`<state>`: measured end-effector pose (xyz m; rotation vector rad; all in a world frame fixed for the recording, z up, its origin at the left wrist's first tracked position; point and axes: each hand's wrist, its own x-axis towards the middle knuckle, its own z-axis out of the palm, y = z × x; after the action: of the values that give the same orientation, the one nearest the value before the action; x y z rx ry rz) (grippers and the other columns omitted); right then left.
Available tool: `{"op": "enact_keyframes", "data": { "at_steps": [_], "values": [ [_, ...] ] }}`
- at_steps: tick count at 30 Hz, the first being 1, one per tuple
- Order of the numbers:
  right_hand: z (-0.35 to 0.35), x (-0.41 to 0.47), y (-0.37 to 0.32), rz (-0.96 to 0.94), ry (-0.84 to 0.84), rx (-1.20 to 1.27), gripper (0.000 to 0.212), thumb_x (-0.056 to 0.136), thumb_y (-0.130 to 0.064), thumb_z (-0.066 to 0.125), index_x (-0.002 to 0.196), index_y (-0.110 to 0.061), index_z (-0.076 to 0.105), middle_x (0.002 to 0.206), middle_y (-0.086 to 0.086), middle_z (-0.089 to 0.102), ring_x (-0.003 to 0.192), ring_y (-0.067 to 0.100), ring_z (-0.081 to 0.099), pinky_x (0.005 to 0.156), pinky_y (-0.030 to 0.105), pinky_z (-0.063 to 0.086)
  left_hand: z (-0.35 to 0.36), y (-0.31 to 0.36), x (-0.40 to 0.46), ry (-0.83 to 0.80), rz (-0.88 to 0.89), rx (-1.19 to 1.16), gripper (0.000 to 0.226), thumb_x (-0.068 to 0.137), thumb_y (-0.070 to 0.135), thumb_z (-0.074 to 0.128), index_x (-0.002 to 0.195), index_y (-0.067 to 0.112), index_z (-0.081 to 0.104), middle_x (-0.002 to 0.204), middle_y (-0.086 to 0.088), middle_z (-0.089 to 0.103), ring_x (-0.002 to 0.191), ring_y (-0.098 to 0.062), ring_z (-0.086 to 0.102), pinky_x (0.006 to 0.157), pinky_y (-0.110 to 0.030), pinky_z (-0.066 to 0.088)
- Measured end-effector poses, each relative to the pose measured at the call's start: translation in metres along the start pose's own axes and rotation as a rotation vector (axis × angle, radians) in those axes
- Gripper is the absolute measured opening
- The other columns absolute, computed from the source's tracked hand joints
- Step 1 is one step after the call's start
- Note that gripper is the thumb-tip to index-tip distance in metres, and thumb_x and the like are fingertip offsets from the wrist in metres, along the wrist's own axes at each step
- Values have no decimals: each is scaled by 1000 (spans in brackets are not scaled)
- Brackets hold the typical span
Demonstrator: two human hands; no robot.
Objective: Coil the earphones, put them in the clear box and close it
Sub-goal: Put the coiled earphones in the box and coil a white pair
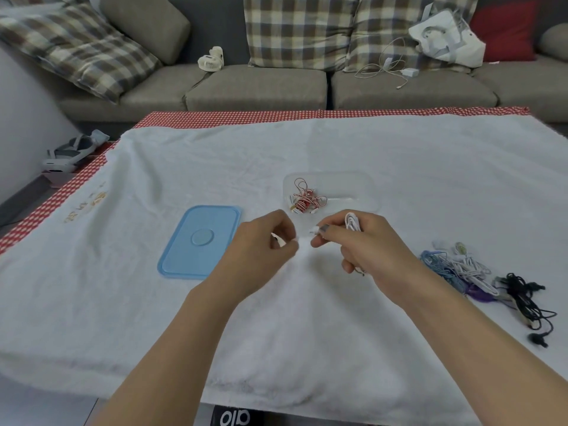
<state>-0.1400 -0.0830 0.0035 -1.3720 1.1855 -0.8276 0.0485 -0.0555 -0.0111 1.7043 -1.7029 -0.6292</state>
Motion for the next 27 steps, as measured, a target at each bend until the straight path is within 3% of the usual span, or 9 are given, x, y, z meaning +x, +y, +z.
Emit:
{"op": "enact_keyframes", "data": {
  "at_steps": [5, 8, 12, 16, 21, 27],
  "values": [
    [1, -5, 1, -57, -3, -104, 12, 92, -16, 62, 89, -16, 74, 81, -2, 76, 47, 15, 46, 51, 29, 43, 11, 14, -3, -62, 37, -76, 17, 90, 37, 74, 88, 26, 63, 85, 12, 69, 68, -18, 60, 56, -15, 43],
    [-2, -6, 3, -73, 5, -154, 12, 92, -16, 62, 88, -18, 73, 79, -4, 76, 54, 18, 50, 51, 30, 44, 12, 15, -2, -61, 33, -86, 10, 90, 28, 74, 89, 26, 64, 88, 13, 69, 71, -20, 62, 56, -14, 44],
    [-4, -6, 4, -74, 13, -161, 12, 92, -17, 62, 87, -19, 73, 77, -5, 76, 53, 10, 52, 49, 26, 44, 12, 15, -2, -71, 23, -102, 7, 89, 24, 72, 90, 27, 66, 91, 14, 70, 70, -17, 61, 58, -19, 47],
    [-5, -6, 4, -79, 17, -171, 12, 92, -18, 63, 87, -21, 73, 77, -6, 76, 58, 4, 56, 50, 26, 45, 12, 15, -2, -91, 26, -108, 11, 88, 20, 71, 92, 29, 65, 90, 15, 70, 64, -3, 55, 61, -17, 46],
    [-6, -6, 4, -91, 25, -166, 13, 92, -17, 63, 86, -22, 73, 77, -5, 76, 63, 11, 59, 50, 28, 45, 12, 15, -2, -85, 31, -117, 8, 90, 22, 69, 92, 29, 66, 88, 13, 69, 65, -2, 55, 63, -16, 48],
    [-9, -6, 2, -51, 32, -116, 11, 91, -15, 64, 87, -17, 74, 76, -3, 75, 48, 11, 50, 48, 25, 43, 11, 17, -2, -66, 70, -149, 8, 90, 23, 70, 95, 29, 70, 88, 12, 71, 67, -3, 57, 68, -25, 52]
  ]
}}
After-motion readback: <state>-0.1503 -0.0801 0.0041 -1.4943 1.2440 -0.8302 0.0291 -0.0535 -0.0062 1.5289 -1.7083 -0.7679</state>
